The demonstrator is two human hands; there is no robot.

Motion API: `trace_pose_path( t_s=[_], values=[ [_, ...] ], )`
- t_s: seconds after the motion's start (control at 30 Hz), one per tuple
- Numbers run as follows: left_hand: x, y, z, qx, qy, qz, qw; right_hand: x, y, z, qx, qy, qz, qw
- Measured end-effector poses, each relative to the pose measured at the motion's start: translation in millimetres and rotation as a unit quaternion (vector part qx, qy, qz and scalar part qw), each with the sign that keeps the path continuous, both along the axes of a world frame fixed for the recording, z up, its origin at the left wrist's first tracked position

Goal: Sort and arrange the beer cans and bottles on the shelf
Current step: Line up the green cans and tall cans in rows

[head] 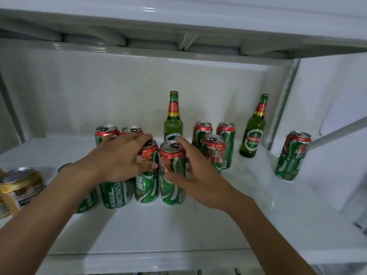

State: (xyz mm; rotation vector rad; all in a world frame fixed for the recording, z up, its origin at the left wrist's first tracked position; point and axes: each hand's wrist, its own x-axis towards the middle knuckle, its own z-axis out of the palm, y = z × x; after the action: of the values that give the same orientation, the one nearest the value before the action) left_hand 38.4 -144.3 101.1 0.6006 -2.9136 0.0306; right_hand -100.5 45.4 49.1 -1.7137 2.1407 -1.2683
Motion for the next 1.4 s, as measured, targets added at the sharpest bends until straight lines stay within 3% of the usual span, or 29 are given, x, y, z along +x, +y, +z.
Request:
trace_pose_path(
  t_s=[0.07, 0.27, 0.33, 0.5, 0.7, 1.0, 1.2, 1.4],
  values=[
    [2, 3, 6, 0.008, -0.007, 0.002, 1.000, 0, 20, 4, -0.008, -0.020, -0.007, 1.000],
    [-16, 58, 23, 0.052, 0.195, -0.115, 0.973, -47, 106, 22, -0.181, -0.024, -0.180, 0.967],
    [-35, 85, 20, 0.065, 0.209, -0.150, 0.964, -80, 136, 23, -0.206, -0.031, -0.256, 0.944],
    [-88, 131, 5, 0.052, 0.189, -0.163, 0.967, -162, 193, 21, -0.168, -0.072, -0.376, 0.909],
    [-138, 145, -5, 0.063, 0.280, -0.051, 0.956, -232, 204, 31, -0.074, -0.083, -0.360, 0.926],
    [-163, 150, -28, 0.130, 0.254, 0.080, 0.955, -262, 177, 34, -0.039, -0.147, -0.318, 0.936],
    [-164, 150, -35, 0.139, 0.293, 0.083, 0.942, -267, 176, 20, -0.030, -0.085, -0.348, 0.933],
    [-150, 162, -22, 0.148, 0.350, 0.038, 0.924, -238, 174, 35, -0.022, 0.034, -0.337, 0.941]
  ],
)
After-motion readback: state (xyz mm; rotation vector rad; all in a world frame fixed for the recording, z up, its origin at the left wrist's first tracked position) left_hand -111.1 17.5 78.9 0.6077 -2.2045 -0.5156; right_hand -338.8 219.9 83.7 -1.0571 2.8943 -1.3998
